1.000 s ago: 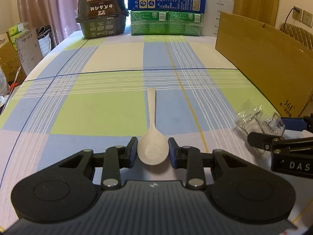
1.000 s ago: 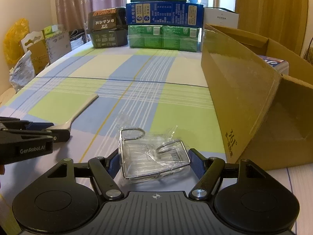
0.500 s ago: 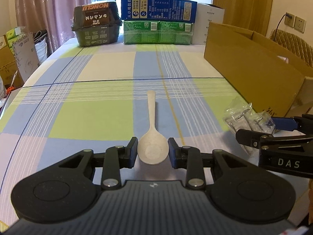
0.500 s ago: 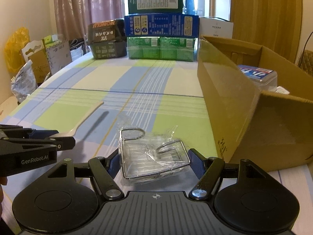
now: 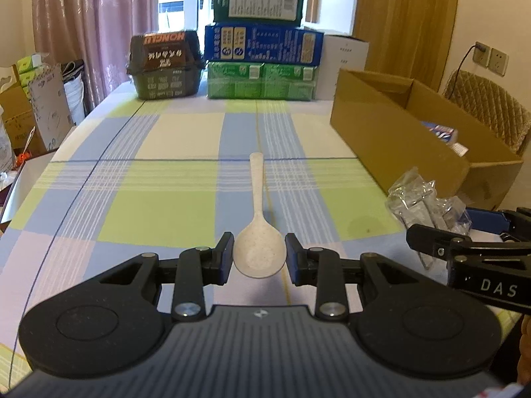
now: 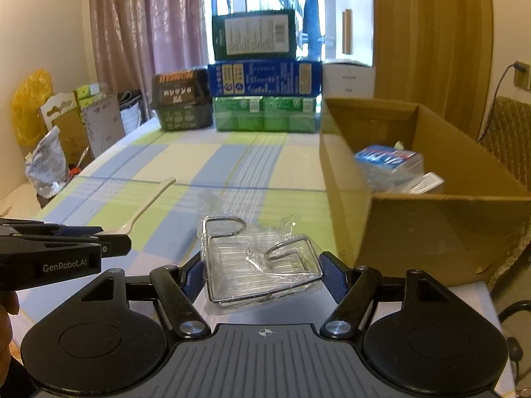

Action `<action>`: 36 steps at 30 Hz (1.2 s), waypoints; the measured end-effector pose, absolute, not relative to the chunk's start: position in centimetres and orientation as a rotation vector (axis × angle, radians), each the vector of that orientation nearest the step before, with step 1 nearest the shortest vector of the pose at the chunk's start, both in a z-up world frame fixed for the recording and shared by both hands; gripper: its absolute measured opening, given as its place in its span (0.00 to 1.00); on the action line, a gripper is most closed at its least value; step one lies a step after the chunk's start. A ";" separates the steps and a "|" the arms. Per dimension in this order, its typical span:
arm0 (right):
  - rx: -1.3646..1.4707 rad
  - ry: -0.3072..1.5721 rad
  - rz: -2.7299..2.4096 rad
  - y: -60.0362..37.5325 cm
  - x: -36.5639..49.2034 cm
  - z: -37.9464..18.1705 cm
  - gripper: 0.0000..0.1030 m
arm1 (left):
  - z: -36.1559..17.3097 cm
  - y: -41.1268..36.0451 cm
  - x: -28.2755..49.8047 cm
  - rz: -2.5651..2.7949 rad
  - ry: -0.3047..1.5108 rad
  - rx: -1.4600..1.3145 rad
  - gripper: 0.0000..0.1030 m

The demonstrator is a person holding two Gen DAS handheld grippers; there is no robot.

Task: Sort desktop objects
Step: 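Carry the spoon and soap dish over the cardboard box with both grippers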

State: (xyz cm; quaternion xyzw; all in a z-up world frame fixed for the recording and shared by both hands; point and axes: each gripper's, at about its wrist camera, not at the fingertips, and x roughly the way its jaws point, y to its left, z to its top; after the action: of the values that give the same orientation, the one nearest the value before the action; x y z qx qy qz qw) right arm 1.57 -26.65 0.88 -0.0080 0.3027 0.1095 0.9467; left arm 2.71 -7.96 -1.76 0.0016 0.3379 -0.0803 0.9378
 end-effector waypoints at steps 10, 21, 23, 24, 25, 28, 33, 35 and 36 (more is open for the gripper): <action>0.005 0.553 0.185 -28.8 -0.6 4.2 0.67 | 1.1 -10.6 1.1 -0.218 0.644 0.027 0.27; 0.030 0.500 0.104 -32.8 -1.7 7.3 0.67 | 4.2 -14.1 1.2 -0.298 0.610 0.038 0.27; 0.037 0.487 0.075 -34.2 -1.4 8.0 0.67 | 5.0 -15.5 1.6 -0.326 0.598 0.043 0.27; 0.037 0.482 0.061 -34.8 -1.2 8.4 0.67 | 5.3 -16.2 1.9 -0.339 0.592 0.047 0.27; 0.035 0.477 0.045 -35.6 -0.9 8.7 0.67 | 5.7 -16.9 2.2 -0.353 0.586 0.048 0.27; 0.029 0.465 0.013 -37.7 0.3 9.8 0.67 | 6.6 -19.2 3.4 -0.394 0.571 0.053 0.27; 0.016 0.453 -0.018 -41.1 3.1 10.9 0.67 | 7.6 -23.1 6.2 -0.451 0.567 0.059 0.27; 0.020 0.456 -0.019 -42.2 4.5 11.1 0.67 | 7.6 -24.5 7.6 -0.468 0.575 0.053 0.27; 0.022 0.459 -0.020 -42.7 5.2 11.2 0.67 | 7.6 -25.0 8.3 -0.473 0.579 0.055 0.27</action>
State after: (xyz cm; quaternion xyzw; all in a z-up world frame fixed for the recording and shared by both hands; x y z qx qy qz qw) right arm 5.19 -42.74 11.21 0.0108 0.2273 -0.0099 0.9737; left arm 8.26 -25.05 7.60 0.0270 0.2828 -0.2308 0.9306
